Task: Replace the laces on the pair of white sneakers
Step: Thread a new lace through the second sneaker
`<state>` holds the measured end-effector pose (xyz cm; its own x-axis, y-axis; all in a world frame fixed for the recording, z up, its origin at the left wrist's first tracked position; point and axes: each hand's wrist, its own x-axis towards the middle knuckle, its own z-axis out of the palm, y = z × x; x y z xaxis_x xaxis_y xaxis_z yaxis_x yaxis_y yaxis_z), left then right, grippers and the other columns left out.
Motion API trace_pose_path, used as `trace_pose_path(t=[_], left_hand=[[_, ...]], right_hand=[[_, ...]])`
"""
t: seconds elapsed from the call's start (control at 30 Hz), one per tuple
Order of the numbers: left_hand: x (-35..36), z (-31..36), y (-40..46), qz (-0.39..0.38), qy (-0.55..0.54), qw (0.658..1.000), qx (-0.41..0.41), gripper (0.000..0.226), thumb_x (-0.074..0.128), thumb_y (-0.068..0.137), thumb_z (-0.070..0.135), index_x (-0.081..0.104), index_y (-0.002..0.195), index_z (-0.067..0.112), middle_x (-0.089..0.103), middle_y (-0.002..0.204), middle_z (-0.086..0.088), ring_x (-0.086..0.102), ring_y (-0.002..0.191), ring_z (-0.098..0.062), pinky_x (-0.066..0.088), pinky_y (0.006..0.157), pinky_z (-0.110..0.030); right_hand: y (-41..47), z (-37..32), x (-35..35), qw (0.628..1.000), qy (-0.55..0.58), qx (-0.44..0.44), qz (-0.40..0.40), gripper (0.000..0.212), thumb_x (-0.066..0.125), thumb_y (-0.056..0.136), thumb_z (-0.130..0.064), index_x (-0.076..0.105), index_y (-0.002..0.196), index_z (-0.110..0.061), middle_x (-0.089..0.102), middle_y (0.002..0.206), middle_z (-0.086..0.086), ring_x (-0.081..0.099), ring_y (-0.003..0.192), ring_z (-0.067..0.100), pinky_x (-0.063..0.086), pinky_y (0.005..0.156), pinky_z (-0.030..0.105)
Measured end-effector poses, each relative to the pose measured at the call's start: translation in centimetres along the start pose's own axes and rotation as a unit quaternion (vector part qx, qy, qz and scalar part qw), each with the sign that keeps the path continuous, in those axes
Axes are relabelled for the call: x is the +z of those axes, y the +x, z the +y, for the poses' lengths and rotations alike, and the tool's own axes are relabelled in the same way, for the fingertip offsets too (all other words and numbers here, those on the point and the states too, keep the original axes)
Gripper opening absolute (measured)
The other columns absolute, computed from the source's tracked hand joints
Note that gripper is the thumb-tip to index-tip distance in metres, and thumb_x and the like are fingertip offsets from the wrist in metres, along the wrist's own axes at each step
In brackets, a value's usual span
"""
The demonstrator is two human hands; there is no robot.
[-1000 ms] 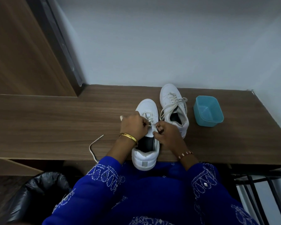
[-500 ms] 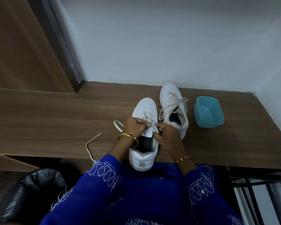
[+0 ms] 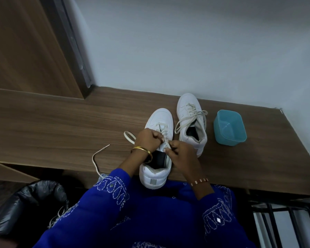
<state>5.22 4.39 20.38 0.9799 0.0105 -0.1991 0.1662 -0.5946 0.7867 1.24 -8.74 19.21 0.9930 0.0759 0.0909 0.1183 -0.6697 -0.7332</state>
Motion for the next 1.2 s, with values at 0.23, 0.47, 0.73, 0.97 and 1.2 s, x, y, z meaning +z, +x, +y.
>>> trace_pose_path(t=[0.23, 0.47, 0.73, 0.97, 1.2], left_hand=[[0.3, -0.9, 0.2, 0.007, 0.039, 0.998, 0.053, 0.012, 0.062, 0.081, 0.006, 0.073, 0.076, 0.007, 0.068, 0.092, -0.012, 0.062, 0.092, -0.028, 0.049, 0.079, -0.035], [0.0, -0.6, -0.8, 0.075, 0.198, 0.972, 0.102, 0.022, 0.054, 0.086, 0.022, 0.069, 0.101, 0.023, 0.057, 0.106, -0.006, 0.050, 0.106, -0.025, 0.034, 0.086, -0.035], [-1.1, -3.8, -1.0, 0.101, 0.183, 0.961, 0.182, 0.055, 0.065, 0.062, 0.044, 0.064, 0.110, 0.017, 0.058, 0.095, -0.006, 0.058, 0.089, -0.028, 0.042, 0.079, -0.039], [-0.2, -4.0, -1.2, 0.066, 0.081, 0.987, 0.125, 0.070, 0.071, 0.070, 0.035, 0.044, 0.131, 0.013, 0.050, 0.115, -0.010, 0.052, 0.104, -0.025, 0.040, 0.085, -0.029], [-0.1, -4.3, -1.1, 0.027, 0.032, 0.995, 0.089, 0.065, 0.067, 0.077, 0.022, 0.039, 0.135, 0.009, 0.050, 0.124, -0.011, 0.048, 0.115, -0.023, 0.031, 0.086, -0.019]], right_hand=[[1.6, 0.2, 0.4, 0.979, 0.132, 0.146, 0.046, 0.018, 0.054, 0.091, -0.013, 0.064, 0.104, -0.005, 0.061, 0.070, -0.005, 0.060, 0.066, 0.017, 0.055, 0.066, 0.039], [3.2, -0.7, 0.6, 0.991, 0.039, 0.107, 0.072, 0.018, 0.053, 0.087, -0.007, 0.052, 0.070, -0.012, 0.052, 0.061, -0.003, 0.055, 0.068, 0.024, 0.047, 0.068, 0.037], [4.9, -4.7, -8.8, 0.837, 0.447, 0.102, 0.298, 0.019, 0.036, 0.099, -0.010, 0.044, 0.083, -0.015, 0.069, 0.063, 0.000, 0.066, 0.056, 0.011, 0.054, 0.056, 0.022], [4.2, -4.9, -6.7, 0.958, 0.219, 0.139, 0.121, 0.021, 0.047, 0.091, -0.007, 0.054, 0.077, -0.020, 0.059, 0.063, -0.001, 0.040, 0.037, 0.002, 0.031, 0.037, 0.017], [1.6, -1.2, 1.0, 0.994, -0.070, 0.080, 0.039, 0.018, 0.051, 0.089, -0.014, 0.063, 0.084, -0.002, 0.066, 0.083, 0.012, 0.060, 0.080, 0.024, 0.039, 0.070, 0.029]])
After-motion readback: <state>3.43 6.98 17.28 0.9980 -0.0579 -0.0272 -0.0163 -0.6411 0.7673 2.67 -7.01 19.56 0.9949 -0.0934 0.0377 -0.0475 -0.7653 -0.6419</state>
